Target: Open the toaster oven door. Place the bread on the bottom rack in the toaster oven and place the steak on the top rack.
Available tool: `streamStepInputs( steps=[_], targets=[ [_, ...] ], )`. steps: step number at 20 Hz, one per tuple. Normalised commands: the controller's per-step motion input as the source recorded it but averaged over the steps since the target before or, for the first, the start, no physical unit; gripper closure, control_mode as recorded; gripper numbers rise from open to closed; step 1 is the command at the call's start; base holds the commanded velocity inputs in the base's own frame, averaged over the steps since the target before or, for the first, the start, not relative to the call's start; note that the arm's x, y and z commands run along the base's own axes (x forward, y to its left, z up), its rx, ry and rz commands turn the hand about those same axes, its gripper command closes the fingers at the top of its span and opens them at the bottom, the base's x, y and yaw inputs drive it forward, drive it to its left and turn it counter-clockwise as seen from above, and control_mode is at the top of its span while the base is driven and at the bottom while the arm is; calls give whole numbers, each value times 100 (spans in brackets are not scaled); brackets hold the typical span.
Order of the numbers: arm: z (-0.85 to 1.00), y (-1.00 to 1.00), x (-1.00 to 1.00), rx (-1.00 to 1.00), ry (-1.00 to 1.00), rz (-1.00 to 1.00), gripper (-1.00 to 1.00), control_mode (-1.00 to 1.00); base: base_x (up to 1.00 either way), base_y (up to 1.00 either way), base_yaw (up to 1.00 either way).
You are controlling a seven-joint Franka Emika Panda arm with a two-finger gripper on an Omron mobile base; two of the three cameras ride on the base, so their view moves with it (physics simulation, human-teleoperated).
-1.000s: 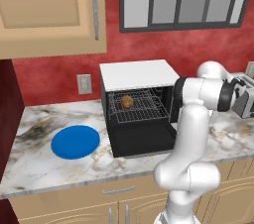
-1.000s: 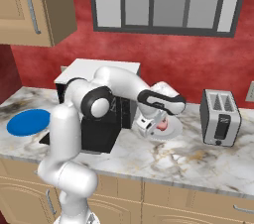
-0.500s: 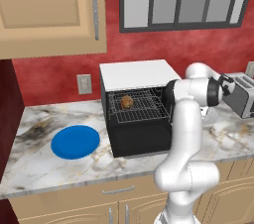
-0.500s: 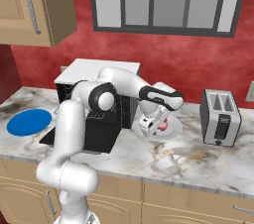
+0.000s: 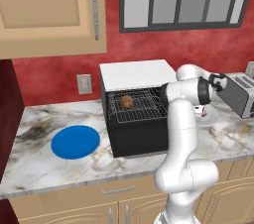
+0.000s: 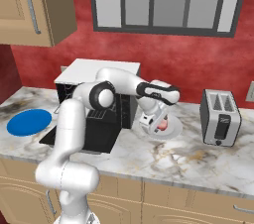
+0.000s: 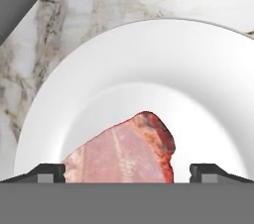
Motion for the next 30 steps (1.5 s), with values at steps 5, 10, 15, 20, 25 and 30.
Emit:
streamStepInputs(
  steps=[5, 10, 15, 20, 25, 30],
  targets=[
    [0, 0, 23, 8, 17, 0, -100, -100, 0, 0, 0],
    [0, 0, 29, 11, 17, 0, 100, -100, 0, 0, 0],
    [0, -3, 7, 13, 16, 0, 100, -100, 0, 0, 0],
    [15, -9, 0, 15, 13, 0, 100, -100, 0, 0, 0],
    [63, -3, 0, 13, 7, 0, 100, -100, 0, 0, 0],
    [96, 0, -41, 7, 0, 2, 100, -100, 0, 0, 0]
  ],
)
